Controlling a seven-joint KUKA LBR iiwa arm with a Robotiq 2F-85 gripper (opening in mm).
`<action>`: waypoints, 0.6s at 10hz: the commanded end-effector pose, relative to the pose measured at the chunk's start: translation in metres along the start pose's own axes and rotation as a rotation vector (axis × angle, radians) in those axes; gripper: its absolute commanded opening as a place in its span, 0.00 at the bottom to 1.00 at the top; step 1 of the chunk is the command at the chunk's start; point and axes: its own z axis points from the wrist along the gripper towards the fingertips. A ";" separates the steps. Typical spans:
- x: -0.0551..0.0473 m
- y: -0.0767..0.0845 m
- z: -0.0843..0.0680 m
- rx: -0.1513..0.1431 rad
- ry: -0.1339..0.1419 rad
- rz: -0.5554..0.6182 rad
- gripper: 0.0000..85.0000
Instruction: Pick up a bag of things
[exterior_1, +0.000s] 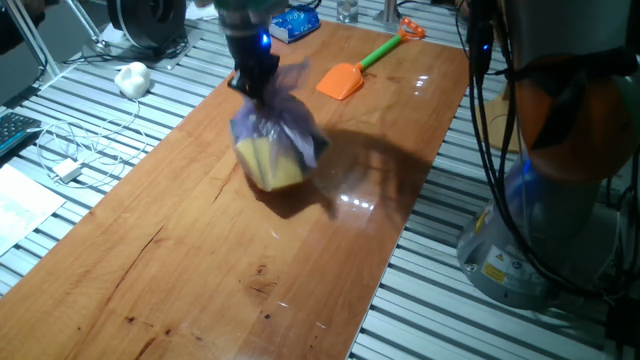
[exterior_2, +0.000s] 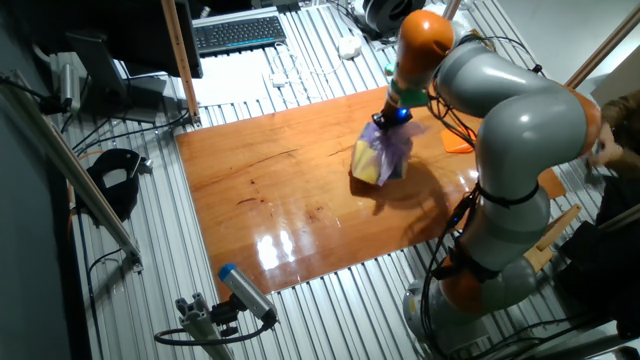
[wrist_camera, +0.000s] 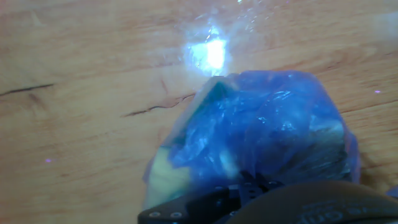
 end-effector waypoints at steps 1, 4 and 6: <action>-0.001 0.002 -0.037 0.008 0.008 0.001 0.00; 0.004 -0.001 -0.049 0.057 -0.011 -0.044 0.00; 0.006 -0.014 -0.055 0.098 -0.027 -0.087 0.00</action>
